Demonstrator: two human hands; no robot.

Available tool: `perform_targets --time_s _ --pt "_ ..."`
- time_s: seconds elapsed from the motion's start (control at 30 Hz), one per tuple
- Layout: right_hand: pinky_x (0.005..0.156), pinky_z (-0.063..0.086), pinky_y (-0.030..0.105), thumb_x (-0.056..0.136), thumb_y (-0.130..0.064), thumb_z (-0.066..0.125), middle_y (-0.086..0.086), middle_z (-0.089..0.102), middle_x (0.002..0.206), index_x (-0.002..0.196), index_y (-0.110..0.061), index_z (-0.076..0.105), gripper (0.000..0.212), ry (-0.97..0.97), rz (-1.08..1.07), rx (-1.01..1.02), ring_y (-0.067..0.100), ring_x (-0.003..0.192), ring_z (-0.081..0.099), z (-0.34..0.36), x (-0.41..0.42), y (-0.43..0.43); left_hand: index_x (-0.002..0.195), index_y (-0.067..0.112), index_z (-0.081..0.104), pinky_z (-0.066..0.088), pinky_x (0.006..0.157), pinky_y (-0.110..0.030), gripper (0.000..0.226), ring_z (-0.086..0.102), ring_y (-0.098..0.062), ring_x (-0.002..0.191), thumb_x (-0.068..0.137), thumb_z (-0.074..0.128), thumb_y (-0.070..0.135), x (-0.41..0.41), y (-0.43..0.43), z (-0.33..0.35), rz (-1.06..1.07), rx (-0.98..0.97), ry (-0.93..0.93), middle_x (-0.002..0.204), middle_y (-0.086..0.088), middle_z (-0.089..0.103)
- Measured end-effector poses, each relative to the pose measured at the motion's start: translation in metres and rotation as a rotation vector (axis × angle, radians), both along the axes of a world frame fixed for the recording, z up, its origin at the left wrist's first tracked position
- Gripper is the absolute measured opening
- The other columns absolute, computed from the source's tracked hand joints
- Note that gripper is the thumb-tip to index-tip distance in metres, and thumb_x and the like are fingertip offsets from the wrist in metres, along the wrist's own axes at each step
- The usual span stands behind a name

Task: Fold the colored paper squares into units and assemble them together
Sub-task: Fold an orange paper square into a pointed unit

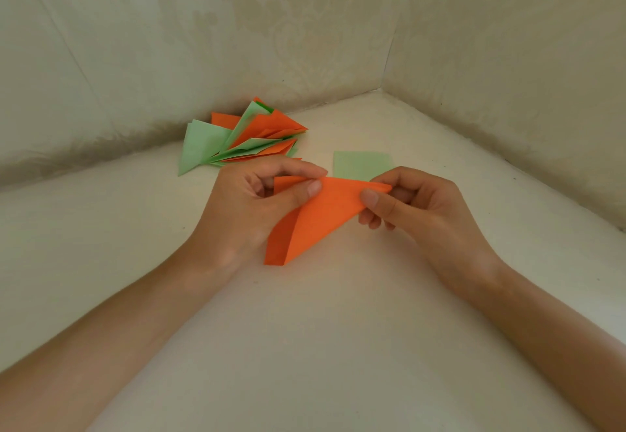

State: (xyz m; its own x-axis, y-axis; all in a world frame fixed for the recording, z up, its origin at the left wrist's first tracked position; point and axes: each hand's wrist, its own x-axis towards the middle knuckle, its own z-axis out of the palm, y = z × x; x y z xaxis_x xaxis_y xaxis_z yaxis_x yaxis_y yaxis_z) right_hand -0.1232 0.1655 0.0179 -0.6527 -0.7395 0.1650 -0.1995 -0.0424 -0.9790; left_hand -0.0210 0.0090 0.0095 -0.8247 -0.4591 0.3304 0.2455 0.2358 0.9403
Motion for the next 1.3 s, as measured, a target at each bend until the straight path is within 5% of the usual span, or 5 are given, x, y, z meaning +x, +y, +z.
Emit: perform_targets --time_s 0.17,1.1,1.3 --pt "0.052 0.039 0.01 0.082 -0.009 0.065 0.001 0.066 0.059 0.079 -0.005 0.065 0.005 -0.002 -0.051 0.03 0.006 0.052 0.054 -0.002 -0.001 -0.001 0.083 0.021 0.069 0.046 0.07 -0.008 0.013 0.062 0.006 0.075 0.071 0.066 0.015 -0.001 -0.001 0.0 -0.008 -0.016 -0.009 0.078 0.019 0.071" --pt "0.057 0.041 0.022 0.089 -0.002 0.054 0.009 0.072 0.075 0.081 -0.003 0.068 0.016 -0.008 -0.046 0.075 0.015 0.065 0.063 0.001 -0.013 0.009 0.087 0.024 0.069 0.043 0.068 -0.005 0.018 0.06 0.009 0.074 0.079 0.063 0.009 0.001 -0.007 0.002 -0.047 -0.069 -0.065 0.079 0.02 0.071" --pt "0.056 0.042 0.02 0.079 -0.025 0.06 0.004 0.07 0.069 0.082 -0.003 0.068 0.023 0.006 -0.028 0.058 0.014 0.063 0.062 0.002 -0.01 0.009 0.088 0.026 0.069 0.043 0.071 -0.007 0.016 0.06 0.006 0.076 0.074 0.064 0.02 0.002 -0.006 0.0 -0.05 -0.086 -0.082 0.078 0.018 0.071"
